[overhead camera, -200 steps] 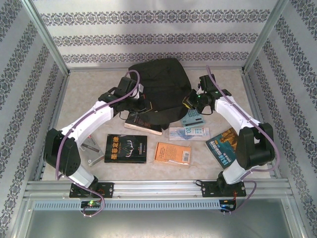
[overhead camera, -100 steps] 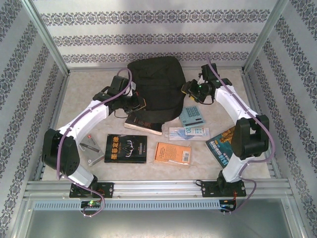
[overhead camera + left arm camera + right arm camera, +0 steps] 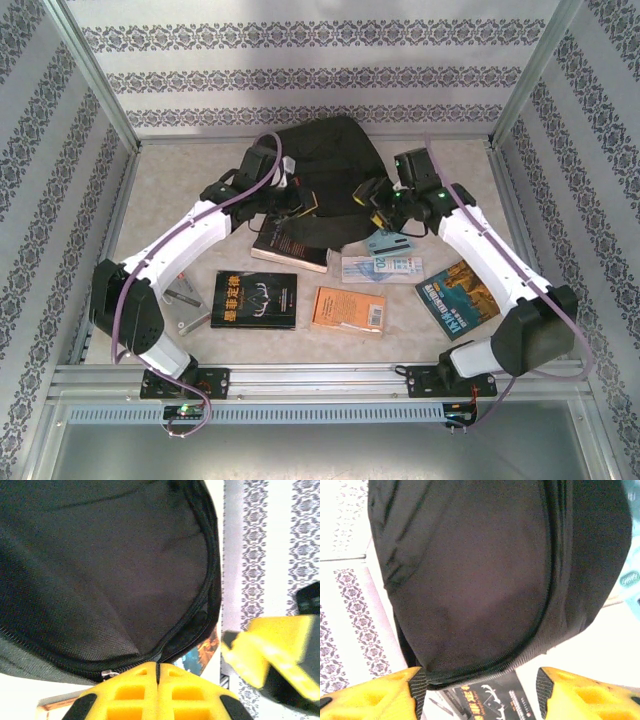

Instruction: Pack the student bag

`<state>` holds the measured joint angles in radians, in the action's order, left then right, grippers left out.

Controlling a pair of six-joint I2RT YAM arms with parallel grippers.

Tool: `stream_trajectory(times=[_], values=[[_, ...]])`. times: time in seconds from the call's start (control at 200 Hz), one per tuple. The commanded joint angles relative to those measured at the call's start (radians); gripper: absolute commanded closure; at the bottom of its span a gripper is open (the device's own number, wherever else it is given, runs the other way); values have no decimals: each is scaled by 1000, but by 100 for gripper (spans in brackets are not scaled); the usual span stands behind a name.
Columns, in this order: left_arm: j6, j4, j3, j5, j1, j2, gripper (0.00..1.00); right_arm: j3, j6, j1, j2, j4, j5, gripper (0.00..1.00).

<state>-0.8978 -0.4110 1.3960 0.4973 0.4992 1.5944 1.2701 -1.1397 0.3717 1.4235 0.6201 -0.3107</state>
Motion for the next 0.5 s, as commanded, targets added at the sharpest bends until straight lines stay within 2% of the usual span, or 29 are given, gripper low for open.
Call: stream_trajectory(times=[0.0,0.13,0.2,0.36,0.495], values=[[-45,75,53,28,49,30,100,-47,-129,22,4,-45,7,33],[-54,87,75,29,101,68,100,-72,-170,21,36,-106,-7,34],[-47,82,80,23,117,75,100,-72,-168,24,49,-109,10,40],[-3,38,81,-17,119,65,100,-111,-155,29,39,-99,59,73],[28,10,72,-42,109,61,100,-143,-114,20,27,-87,87,97]])
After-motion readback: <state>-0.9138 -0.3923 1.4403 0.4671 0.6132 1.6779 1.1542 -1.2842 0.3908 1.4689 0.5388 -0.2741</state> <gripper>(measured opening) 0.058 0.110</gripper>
